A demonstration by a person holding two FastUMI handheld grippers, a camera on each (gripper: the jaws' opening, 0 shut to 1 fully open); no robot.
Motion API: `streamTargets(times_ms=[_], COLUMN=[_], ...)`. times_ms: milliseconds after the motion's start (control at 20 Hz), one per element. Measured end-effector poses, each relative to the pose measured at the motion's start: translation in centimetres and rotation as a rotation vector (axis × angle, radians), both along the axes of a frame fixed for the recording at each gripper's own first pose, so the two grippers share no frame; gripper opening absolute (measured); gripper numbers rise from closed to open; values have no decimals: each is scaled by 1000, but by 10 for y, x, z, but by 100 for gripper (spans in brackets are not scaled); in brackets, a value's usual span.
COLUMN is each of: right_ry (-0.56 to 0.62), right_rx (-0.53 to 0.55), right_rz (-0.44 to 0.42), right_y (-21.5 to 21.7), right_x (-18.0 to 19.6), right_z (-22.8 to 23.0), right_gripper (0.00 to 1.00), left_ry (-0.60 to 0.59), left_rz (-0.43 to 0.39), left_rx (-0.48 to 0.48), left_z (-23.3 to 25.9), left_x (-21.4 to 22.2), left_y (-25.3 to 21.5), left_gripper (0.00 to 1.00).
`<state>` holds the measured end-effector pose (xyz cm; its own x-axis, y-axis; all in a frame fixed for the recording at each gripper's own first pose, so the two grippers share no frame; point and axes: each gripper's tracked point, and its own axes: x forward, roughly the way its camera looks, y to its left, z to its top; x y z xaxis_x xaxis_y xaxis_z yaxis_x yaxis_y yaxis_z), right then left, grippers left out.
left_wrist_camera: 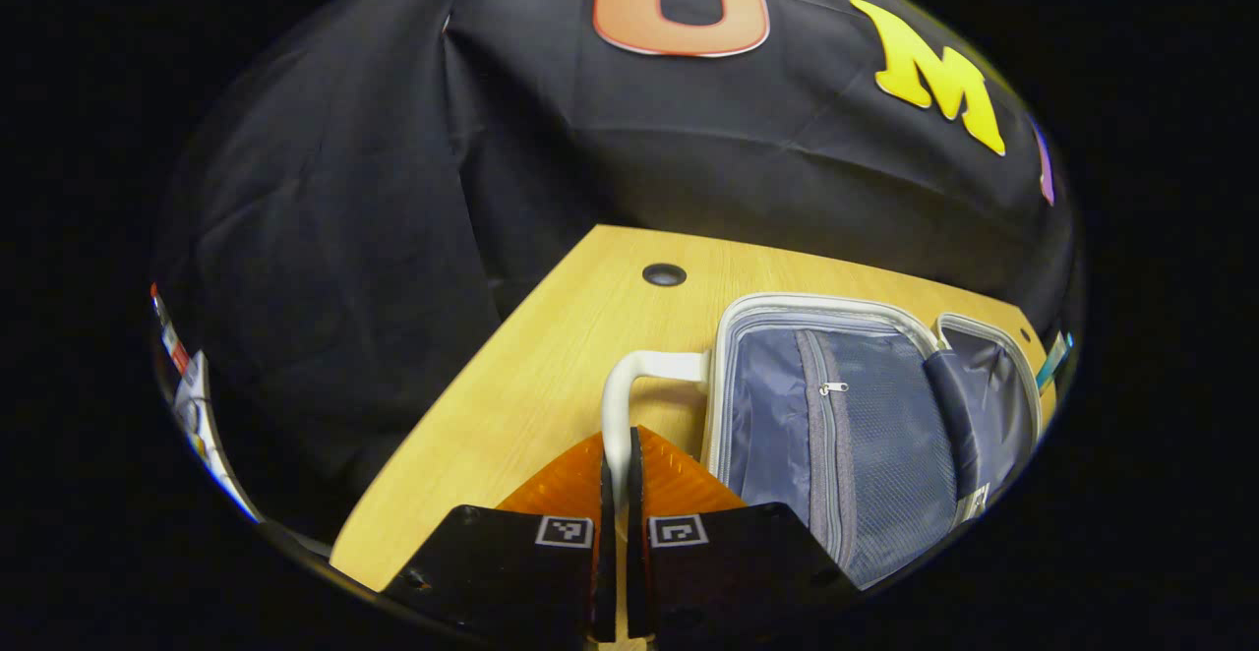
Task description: First open the suitcase, pack the skin care products into it, and then close the suitcase.
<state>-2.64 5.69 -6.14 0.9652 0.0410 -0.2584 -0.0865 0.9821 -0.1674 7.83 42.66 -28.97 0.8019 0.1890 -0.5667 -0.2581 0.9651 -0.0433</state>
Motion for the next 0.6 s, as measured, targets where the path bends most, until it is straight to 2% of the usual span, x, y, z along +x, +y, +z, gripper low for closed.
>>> streamTargets(times_ms=[50,150,200,300,350,400,450,500,600], right_ry=[4,16,20,24,20,10,-4,-17,-26], right_rx=[2,5,8,16,21,28,27,22,32], right_rz=[-12,-30,-34,-41,-44,-44,-40,-40,-39], right_y=[-1,-3,-3,-4,-5,-6,-7,-10,-20], right_x=[-1,-2,-3,0,1,4,8,12,18], right_z=[-3,-7,-9,-11,-10,-8,-6,-4,-5], right_gripper=[80,80,80,77,77,80,79,79,79], left_ry=[-15,12,18,-6,-25,-55,-89,-124,-180], left_rz=[3,36,45,63,70,75,80,86,88], left_rx=[-8,27,50,58,55,37,21,13,28], left_z=[-5,-13,-13,-2,7,18,32,50,81], left_x=[5,2,2,2,1,-2,-3,-8,-14], left_y=[4,18,22,24,23,16,6,-4,-23], left_gripper=[8,17,28,43,57,60,69,100,100])
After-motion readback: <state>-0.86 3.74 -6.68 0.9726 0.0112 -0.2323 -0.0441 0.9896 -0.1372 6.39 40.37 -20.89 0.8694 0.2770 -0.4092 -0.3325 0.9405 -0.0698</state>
